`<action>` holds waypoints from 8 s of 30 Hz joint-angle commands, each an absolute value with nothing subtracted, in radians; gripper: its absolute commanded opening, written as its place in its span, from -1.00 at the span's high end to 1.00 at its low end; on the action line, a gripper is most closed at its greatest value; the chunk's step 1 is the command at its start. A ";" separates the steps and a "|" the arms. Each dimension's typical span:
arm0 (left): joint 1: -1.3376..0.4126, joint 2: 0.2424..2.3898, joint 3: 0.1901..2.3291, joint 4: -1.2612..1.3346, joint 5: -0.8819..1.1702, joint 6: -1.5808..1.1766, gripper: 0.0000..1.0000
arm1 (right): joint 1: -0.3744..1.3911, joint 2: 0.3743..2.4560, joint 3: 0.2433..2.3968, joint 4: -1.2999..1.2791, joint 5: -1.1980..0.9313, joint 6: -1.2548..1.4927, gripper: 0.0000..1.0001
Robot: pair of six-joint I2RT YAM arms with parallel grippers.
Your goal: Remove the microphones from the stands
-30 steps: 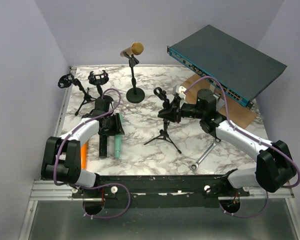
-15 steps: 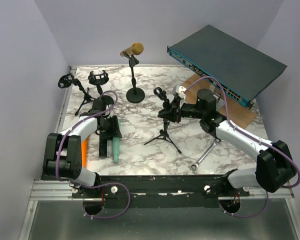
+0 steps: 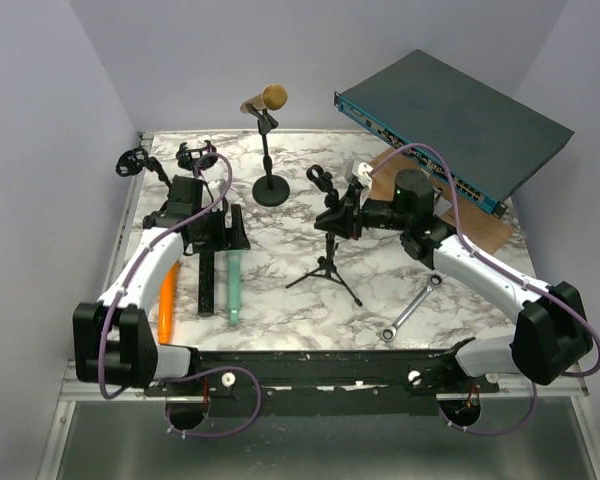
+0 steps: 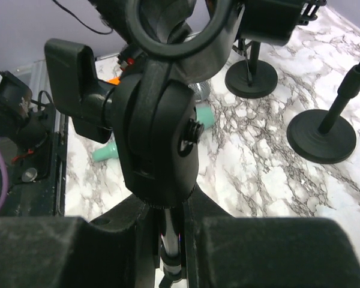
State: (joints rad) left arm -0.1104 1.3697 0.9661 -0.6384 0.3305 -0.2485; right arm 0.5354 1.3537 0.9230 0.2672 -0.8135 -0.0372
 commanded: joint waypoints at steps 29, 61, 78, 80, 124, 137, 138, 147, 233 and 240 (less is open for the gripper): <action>-0.673 1.307 1.220 -0.321 0.249 -0.226 -0.27 | 0.535 1.442 1.384 0.067 -0.535 0.476 0.99; -0.402 1.149 1.044 0.032 1.060 -0.357 1.00 | 0.533 1.258 1.167 0.128 -0.669 0.259 -0.67; -0.404 1.166 0.997 0.173 1.399 -0.454 1.00 | 0.534 1.274 1.096 0.363 -1.115 0.353 -0.41; -0.411 1.169 0.997 0.182 1.405 -0.459 1.00 | 0.533 1.285 1.093 0.373 -1.122 0.358 -0.41; -0.391 1.307 0.937 0.985 1.474 -1.212 1.00 | 0.704 1.139 1.094 -0.153 -0.604 -0.483 -0.32; -0.375 1.215 1.139 -0.244 1.351 -0.211 1.00 | 0.663 1.210 1.241 -0.141 -0.830 -0.118 -0.35; -0.377 1.207 1.134 -0.248 1.348 -0.202 1.00 | 0.660 1.227 1.251 -0.140 -0.847 -0.113 -0.35; -0.406 1.184 1.138 -0.392 1.327 -0.054 1.00 | 0.654 1.323 1.350 -0.202 -1.004 -0.144 -0.20; -0.415 1.334 1.005 0.641 1.409 -0.977 1.00 | 0.851 1.179 1.030 0.077 -0.059 -0.655 -0.04; -0.391 1.297 1.088 0.065 1.349 -0.470 1.00 | 0.849 1.115 1.110 -0.048 -0.133 -0.507 -0.50</action>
